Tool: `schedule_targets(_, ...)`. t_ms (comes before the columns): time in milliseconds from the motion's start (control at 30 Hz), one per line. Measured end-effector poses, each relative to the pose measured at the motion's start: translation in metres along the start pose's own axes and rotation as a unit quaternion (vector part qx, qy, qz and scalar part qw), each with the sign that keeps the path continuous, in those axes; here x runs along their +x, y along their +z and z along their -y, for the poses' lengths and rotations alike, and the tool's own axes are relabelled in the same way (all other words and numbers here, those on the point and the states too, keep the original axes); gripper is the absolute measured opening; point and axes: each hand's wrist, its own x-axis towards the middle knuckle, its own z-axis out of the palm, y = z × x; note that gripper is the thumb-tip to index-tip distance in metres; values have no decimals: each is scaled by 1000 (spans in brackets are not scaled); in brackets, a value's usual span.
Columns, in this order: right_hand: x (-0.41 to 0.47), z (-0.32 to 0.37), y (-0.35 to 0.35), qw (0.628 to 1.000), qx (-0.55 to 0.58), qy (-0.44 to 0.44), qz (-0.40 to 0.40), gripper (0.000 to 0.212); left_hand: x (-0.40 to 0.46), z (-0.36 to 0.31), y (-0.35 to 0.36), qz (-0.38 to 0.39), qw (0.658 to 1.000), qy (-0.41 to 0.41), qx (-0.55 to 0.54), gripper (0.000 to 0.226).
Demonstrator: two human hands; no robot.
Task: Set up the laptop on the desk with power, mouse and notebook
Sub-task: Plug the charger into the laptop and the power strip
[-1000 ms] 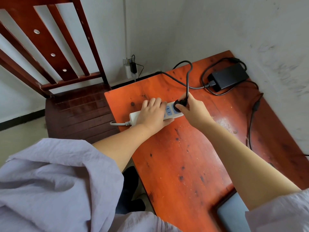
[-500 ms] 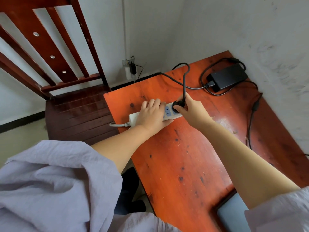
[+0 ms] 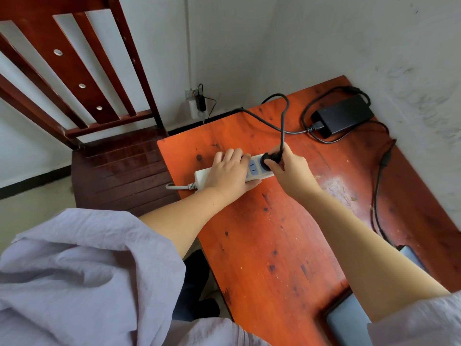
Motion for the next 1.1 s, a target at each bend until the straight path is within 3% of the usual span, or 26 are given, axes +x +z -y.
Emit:
schedule_targets(167,-1,0,-5,997,65,31,-31,3,1,-1,-1,0,1000,-2,1,64)
schedule_targets(500,12,9,-11,999,-28,15,29,8,0,-1,-2,2,1000,-3,5,64)
schedule_targets(1100,13,9,-6,996,-66,2,52,12,0,-1,-2,5,1000,-4,7,65)
